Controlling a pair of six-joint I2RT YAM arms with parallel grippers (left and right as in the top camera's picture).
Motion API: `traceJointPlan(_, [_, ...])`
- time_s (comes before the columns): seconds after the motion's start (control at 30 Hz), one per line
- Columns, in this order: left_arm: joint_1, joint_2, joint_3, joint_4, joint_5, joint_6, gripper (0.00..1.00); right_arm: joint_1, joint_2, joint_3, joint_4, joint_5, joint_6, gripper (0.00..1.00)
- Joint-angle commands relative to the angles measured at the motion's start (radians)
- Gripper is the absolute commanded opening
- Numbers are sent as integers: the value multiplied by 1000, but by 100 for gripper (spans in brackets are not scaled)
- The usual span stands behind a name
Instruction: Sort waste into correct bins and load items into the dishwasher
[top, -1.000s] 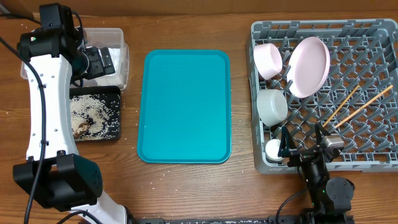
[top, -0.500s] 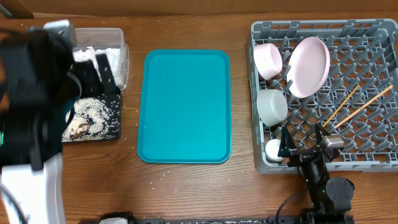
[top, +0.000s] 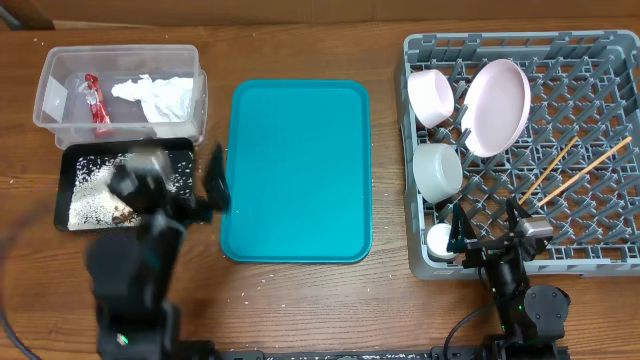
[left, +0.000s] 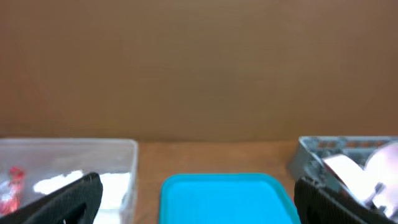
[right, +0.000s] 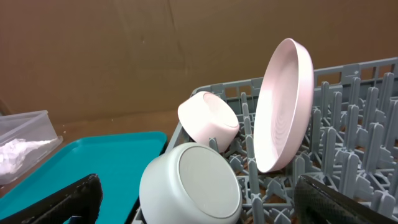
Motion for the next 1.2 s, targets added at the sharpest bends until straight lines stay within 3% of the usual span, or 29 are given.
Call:
traceJointPlan(0.0, [-8,-142,-186,73,14,15,100,5,-12,-11,5,-2,2,100])
traceJointPlan(0.2, [-8,-350,-416,120,-21,6,100,5,-12,-11,5,-2,2,100])
traceJointPlan(0.43, [-8,-493,-552,126,-61,-19,100,5,-12,-11,5,-2,3,100])
traceJointPlan(0.7, [-8,-558,-552,-50,-95,-17,100,5,-12,-11,5,-2,3,100])
traceJointPlan(1.17, [-6,-556,-552,-55,-96,-41,100,5,-12,-11,5,-2,3,100])
